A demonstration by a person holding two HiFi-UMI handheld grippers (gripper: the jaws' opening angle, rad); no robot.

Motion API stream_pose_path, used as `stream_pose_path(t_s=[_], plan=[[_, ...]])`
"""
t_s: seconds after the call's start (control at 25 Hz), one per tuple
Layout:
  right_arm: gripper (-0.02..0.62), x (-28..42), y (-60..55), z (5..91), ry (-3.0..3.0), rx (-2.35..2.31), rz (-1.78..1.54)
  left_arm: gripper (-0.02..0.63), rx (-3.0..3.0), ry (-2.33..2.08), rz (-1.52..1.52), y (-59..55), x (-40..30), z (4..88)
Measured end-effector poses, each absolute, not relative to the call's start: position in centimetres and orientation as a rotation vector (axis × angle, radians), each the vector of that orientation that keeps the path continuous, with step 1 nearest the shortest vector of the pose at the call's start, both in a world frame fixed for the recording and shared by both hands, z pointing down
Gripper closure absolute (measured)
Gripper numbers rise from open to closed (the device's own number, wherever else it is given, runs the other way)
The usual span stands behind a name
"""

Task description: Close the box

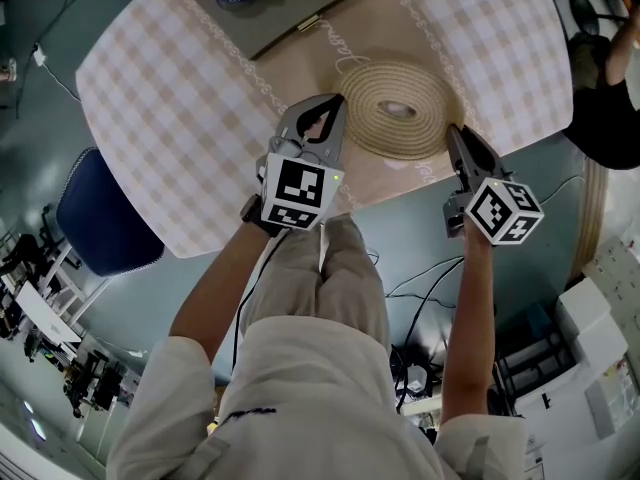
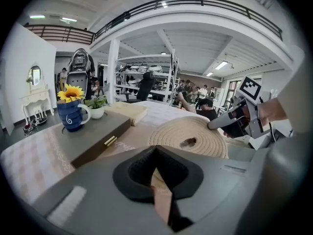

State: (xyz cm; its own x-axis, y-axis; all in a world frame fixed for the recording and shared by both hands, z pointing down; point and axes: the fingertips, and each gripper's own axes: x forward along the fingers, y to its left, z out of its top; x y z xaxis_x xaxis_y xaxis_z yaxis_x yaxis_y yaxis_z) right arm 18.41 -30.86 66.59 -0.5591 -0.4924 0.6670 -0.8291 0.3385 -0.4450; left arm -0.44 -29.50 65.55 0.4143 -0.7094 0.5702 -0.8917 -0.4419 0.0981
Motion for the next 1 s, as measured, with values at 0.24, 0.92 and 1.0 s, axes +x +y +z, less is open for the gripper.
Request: stream_pose_path(t_s=[0.24, 0.92, 1.0], plan=[[0.520, 18.3, -30.9, 67.3, -2.178, 1.157, 1.064, 0.604, 2.266, -1.352, 0.623, -29.6, -0.6, 65.8], [0.508, 17.9, -31.1, 68.8, -2.085, 1.195, 0.853, 0.603, 2.306, -1.365, 0.721, -30.1, -0.5, 66.3], [0.503, 18.0, -30.9, 68.5, -2.074, 1.172, 0.692, 0.603, 2.310, -1.362, 0.756, -29.8, -0.1, 66.4]])
